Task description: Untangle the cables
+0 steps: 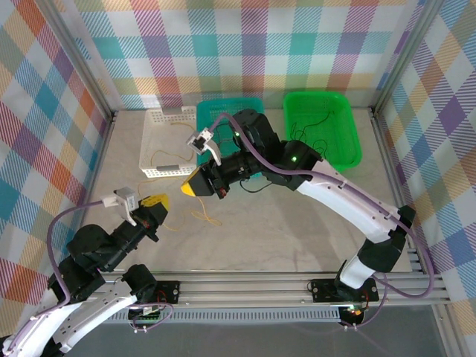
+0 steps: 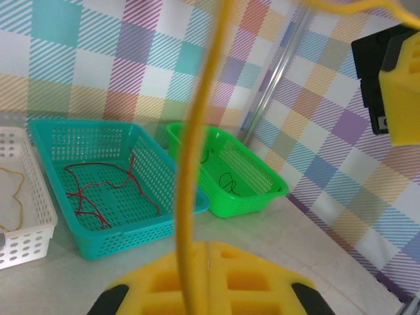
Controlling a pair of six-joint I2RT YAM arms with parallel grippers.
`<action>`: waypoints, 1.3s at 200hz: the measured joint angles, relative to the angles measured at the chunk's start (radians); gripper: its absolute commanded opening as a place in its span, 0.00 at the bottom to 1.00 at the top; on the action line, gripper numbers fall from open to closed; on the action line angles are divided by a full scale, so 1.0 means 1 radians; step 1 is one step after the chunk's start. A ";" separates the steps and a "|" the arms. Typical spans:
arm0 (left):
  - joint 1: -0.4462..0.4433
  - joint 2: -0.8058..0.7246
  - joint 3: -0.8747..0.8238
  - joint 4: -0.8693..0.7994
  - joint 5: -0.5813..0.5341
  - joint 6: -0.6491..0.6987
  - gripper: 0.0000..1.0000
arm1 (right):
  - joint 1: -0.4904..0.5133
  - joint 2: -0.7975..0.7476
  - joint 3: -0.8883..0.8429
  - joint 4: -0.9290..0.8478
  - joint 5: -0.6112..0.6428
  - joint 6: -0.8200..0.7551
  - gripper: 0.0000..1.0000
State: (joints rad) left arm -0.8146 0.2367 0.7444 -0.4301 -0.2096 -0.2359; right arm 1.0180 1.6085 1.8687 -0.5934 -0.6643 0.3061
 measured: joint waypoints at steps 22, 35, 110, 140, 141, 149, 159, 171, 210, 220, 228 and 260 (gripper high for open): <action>0.000 0.021 0.026 0.018 0.000 -0.003 0.00 | 0.002 -0.003 -0.028 0.007 0.001 -0.001 0.00; 0.000 0.038 0.045 0.023 -0.001 -0.003 0.00 | 0.003 -0.002 -0.044 0.009 0.007 -0.001 0.00; 0.000 0.245 0.215 0.072 -0.050 0.029 0.00 | 0.002 0.075 -0.079 0.010 0.055 -0.007 0.27; 0.000 0.322 0.303 0.087 -0.098 0.078 0.00 | 0.001 0.106 -0.109 0.006 0.096 -0.018 0.59; 0.000 0.324 0.305 0.088 -0.099 0.079 0.00 | 0.000 0.106 -0.111 0.006 0.098 -0.014 0.60; 0.000 0.342 0.329 0.094 -0.118 0.098 0.00 | -0.003 0.106 -0.121 0.005 0.115 -0.015 0.64; 0.001 0.364 0.359 0.100 -0.145 0.124 0.00 | -0.006 0.101 -0.132 0.006 0.143 -0.022 0.69; 0.003 0.393 0.393 0.121 -0.169 0.156 0.00 | -0.011 0.086 -0.158 0.010 0.183 -0.026 0.74; 0.063 0.514 0.486 0.178 -0.221 0.246 0.00 | -0.034 -0.062 -0.301 0.034 0.323 -0.037 0.83; 0.104 0.554 0.503 0.187 -0.218 0.257 0.00 | -0.045 -0.119 -0.343 0.048 0.361 -0.039 0.84; 0.146 0.587 0.514 0.196 -0.214 0.260 0.00 | -0.053 -0.166 -0.378 0.061 0.389 -0.039 0.85; 0.360 0.715 0.531 0.223 -0.173 0.244 0.00 | -0.079 -0.365 -0.513 0.103 0.493 -0.039 0.88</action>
State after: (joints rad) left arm -0.4541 0.9512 1.2755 -0.2070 -0.3828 0.0082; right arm 0.9386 1.2430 1.3552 -0.4900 -0.1711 0.2668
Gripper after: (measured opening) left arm 0.052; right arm 0.875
